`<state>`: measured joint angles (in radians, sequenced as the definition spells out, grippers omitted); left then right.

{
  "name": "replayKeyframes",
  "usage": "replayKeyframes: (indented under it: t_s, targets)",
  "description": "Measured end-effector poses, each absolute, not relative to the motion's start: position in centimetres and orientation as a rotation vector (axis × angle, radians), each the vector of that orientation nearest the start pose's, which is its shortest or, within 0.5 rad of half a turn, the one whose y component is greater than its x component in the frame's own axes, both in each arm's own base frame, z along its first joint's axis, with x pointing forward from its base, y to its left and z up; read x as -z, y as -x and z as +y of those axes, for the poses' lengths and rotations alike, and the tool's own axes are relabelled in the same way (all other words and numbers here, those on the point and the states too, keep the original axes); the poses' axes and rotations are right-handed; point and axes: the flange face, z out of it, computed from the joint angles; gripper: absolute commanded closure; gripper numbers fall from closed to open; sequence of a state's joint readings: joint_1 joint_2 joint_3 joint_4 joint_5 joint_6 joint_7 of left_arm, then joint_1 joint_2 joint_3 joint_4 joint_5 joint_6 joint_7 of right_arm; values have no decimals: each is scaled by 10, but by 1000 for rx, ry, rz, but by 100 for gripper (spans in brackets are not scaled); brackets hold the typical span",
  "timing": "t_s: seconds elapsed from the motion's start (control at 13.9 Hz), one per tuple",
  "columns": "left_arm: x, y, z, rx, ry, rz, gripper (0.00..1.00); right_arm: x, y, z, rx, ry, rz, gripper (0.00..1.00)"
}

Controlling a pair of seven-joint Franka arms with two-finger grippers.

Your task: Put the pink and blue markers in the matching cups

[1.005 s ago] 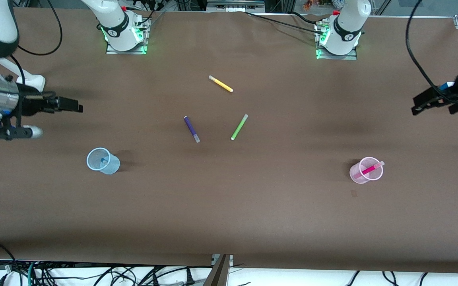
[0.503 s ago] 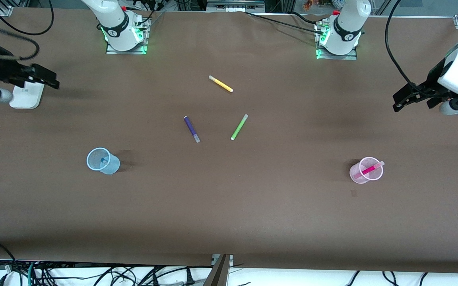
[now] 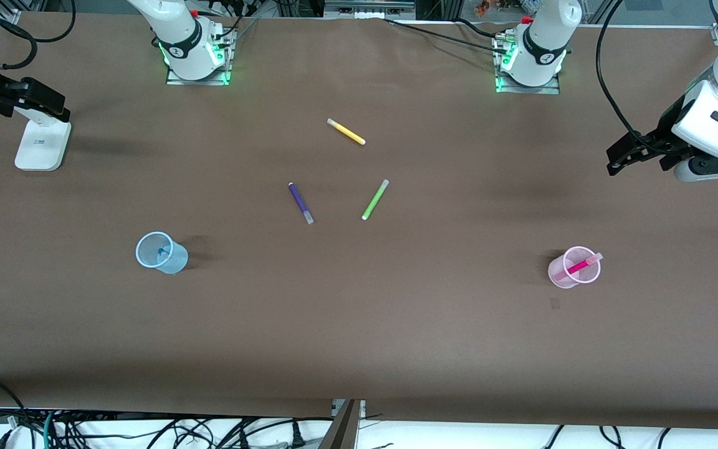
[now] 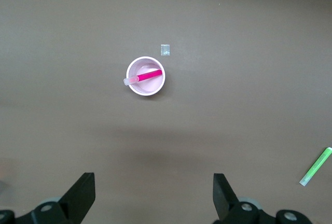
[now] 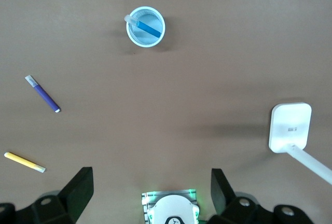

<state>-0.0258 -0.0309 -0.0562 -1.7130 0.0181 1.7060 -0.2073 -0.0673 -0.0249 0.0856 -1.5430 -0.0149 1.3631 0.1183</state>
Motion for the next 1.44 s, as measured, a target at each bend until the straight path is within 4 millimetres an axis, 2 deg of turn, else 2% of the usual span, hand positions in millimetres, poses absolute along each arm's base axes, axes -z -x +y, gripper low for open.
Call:
replayKeyframes:
  t_s: [1.44]
  targets:
    - [-585, -551, -45, 30, 3119, -190, 0, -628, -527, 4, -272, 3152, 211, 0]
